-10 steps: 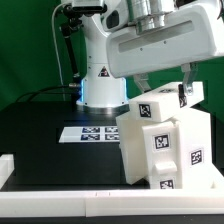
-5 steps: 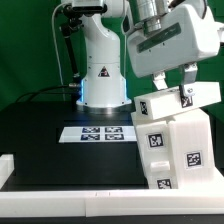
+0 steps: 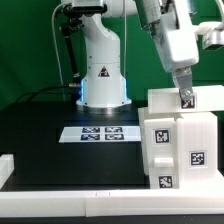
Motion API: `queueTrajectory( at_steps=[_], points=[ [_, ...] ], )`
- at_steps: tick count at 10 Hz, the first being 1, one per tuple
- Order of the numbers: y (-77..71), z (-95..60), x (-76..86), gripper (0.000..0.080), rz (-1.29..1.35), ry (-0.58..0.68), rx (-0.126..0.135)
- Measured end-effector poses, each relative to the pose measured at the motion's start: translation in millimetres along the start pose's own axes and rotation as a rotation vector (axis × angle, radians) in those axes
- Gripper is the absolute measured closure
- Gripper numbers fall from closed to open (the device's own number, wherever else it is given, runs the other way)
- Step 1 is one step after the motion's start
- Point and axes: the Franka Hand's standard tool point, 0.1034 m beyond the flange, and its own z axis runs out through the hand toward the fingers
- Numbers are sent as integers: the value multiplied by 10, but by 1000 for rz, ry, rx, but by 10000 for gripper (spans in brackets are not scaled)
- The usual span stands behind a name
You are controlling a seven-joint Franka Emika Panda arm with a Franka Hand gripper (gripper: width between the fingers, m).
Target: Assemble cabinet
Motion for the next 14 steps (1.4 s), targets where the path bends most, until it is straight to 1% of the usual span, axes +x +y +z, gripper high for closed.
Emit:
queueTrajectory(
  at_steps=[3, 4, 5, 6, 8, 9, 12, 13, 14],
  points=[
    [-19, -17, 97, 242, 125, -44, -26],
    [-36, -24, 137, 242, 162, -61, -22],
    [-31, -21, 129, 242, 196, -62, -23],
    [-27, -19, 120, 242, 177, -62, -23],
    [-36, -59, 68, 45, 169, -68, -17],
    [-46, -93, 30, 14, 164, -72, -12],
    [-115, -250, -68, 2, 149, -87, 15],
    [-132, -263, -71, 2, 148, -87, 21],
    [-122, -252, -65, 2, 143, -86, 19]
  ],
)
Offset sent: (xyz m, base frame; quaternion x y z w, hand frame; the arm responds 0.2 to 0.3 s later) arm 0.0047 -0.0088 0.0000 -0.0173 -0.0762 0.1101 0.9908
